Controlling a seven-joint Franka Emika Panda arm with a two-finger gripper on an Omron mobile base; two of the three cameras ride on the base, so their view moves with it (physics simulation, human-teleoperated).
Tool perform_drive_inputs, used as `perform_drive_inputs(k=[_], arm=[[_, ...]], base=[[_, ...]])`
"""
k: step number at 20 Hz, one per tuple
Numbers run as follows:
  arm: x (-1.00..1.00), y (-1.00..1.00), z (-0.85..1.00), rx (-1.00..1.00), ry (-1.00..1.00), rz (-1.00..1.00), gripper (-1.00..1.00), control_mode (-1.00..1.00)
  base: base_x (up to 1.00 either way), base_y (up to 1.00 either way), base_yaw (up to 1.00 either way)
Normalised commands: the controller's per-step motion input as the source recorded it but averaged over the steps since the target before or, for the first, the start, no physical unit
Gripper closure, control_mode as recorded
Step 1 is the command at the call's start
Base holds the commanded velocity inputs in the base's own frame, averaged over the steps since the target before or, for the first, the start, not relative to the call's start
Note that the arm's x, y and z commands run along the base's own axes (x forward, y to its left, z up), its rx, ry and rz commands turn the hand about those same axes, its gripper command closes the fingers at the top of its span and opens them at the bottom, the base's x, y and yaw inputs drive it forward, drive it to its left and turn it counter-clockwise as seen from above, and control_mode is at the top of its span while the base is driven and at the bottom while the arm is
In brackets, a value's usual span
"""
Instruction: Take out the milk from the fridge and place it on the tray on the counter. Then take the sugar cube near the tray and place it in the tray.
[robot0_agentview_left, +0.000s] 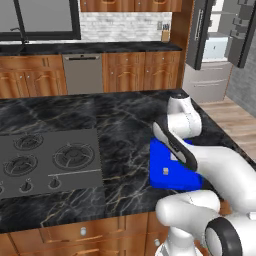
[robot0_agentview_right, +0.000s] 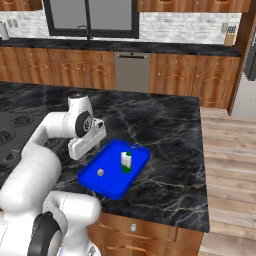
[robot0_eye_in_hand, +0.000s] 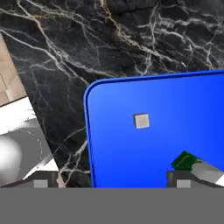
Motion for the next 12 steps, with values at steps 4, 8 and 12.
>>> perform_drive_inputs(k=[4, 8, 12], arm=[[-0.66, 0.00, 1.00, 0.00, -0.44, -0.30, -1.00, -1.00], [-0.72, 0.00, 1.00, 0.01, -0.45, -0.27, -1.00, -1.00], [-0.81, 0.00, 1.00, 0.04, -0.34, -0.19, -1.00, -1.00]], base=[[0.00, 0.00, 0.00], [0.00, 0.00, 0.00], [0.00, 0.00, 0.00]])
